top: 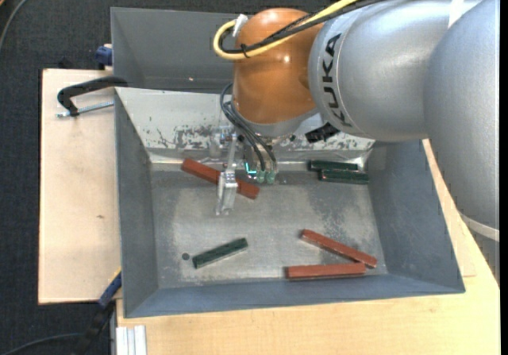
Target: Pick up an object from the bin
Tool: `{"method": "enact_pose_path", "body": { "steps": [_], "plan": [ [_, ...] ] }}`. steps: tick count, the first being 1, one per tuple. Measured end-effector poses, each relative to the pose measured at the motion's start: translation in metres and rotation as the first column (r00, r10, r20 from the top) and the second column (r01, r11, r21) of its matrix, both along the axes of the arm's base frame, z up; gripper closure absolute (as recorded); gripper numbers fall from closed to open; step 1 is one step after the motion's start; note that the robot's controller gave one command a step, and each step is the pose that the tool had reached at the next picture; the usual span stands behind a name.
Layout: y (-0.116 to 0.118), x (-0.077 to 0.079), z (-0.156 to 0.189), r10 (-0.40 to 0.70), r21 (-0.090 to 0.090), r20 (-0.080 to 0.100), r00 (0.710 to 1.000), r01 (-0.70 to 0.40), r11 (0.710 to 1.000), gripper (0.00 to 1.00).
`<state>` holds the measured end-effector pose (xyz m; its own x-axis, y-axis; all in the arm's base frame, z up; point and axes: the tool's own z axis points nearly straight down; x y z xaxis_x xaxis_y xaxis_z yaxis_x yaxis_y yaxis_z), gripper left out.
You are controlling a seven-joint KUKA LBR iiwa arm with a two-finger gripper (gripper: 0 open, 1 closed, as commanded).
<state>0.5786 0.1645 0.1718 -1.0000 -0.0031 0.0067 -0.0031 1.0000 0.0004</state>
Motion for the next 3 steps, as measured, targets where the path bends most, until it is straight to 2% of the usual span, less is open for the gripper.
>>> {"method": "enact_pose_path", "body": {
  "steps": [1,2,3],
  "plan": [
    [-0.046,-0.035,-0.101,-0.100,0.003,0.010,0.995,0.100,0.995,0.00],
    [-0.010,-0.083,-0.101,0.098,0.002,0.009,0.995,-0.098,0.995,0.00],
    [-0.082,-0.049,-0.064,0.107,-0.002,0.018,0.994,-0.107,0.994,0.00]
  ]
}}
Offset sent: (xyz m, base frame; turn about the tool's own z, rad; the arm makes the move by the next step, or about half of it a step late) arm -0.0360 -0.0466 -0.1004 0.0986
